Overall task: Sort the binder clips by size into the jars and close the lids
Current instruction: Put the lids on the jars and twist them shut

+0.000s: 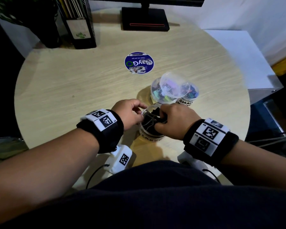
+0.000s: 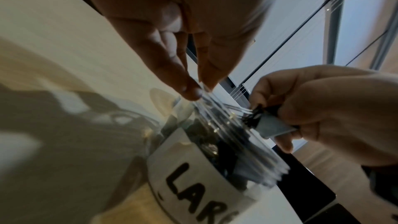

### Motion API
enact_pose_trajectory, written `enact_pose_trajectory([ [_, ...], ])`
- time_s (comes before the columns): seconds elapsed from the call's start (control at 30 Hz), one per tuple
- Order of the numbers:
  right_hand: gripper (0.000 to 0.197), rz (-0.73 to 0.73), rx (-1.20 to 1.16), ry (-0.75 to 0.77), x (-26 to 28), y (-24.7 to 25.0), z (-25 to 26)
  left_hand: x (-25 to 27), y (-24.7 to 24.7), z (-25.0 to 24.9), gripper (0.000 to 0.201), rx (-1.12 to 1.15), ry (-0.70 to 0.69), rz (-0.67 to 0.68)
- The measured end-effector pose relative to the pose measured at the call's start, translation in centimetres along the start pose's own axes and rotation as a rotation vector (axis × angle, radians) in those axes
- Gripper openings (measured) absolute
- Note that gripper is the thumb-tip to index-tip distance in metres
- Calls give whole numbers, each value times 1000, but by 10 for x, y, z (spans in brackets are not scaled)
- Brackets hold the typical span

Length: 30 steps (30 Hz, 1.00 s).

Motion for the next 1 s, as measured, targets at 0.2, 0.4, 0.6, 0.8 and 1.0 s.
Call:
enact_pose_trajectory([
  [0.2, 10, -68, -207, 175, -7, 17, -23, -5, 7, -2, 28, -164, -68, 34],
  [0.4, 22, -138, -161, 426, -12, 17, -35, -5, 11, -1, 21, -216, -61, 54],
  [0.6, 33, -116, 73, 628, -13, 3, -16, -6, 5, -7, 24, -252, -73, 80],
  [0.8, 41, 10, 98, 573, -16, -15, -14, -10, 3, -14, 26, -324, -75, 102],
  [1.0, 32, -46, 106, 446, -11, -23, -14, -9, 1, -9, 22, -288, -68, 74],
])
Point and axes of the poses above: each hand's wrist, its own x-axis away from the middle knuckle, its own y-axis out of the back of the hand, z = x × y, the point moved 2 cm from there along -x, towards the middle knuckle, and after that the axes turned 10 degrees about -y, right-handed, at the moved point
